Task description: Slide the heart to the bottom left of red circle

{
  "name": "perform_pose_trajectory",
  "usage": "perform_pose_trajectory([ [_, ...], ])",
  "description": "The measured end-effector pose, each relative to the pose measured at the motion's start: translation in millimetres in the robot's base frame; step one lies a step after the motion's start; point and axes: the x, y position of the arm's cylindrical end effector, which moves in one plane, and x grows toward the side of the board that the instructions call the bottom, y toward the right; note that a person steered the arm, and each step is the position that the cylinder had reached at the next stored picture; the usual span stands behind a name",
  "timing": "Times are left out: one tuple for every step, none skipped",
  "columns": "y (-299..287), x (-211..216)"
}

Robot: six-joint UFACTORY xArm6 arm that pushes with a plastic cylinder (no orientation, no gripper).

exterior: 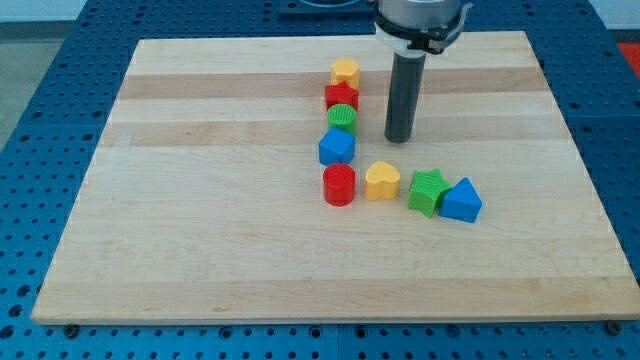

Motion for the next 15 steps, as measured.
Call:
perform_pose_trajectory([
  [0, 1],
  [-1, 8],
  [-1, 14],
  [-1, 15],
  [-5, 26],
  [-5, 30],
  [-9, 53],
  [-9, 53],
  [-11, 66],
  [-11, 69],
  [-13, 74],
  [-20, 88],
  [-20, 88],
  [-33, 97],
  [-35, 98],
])
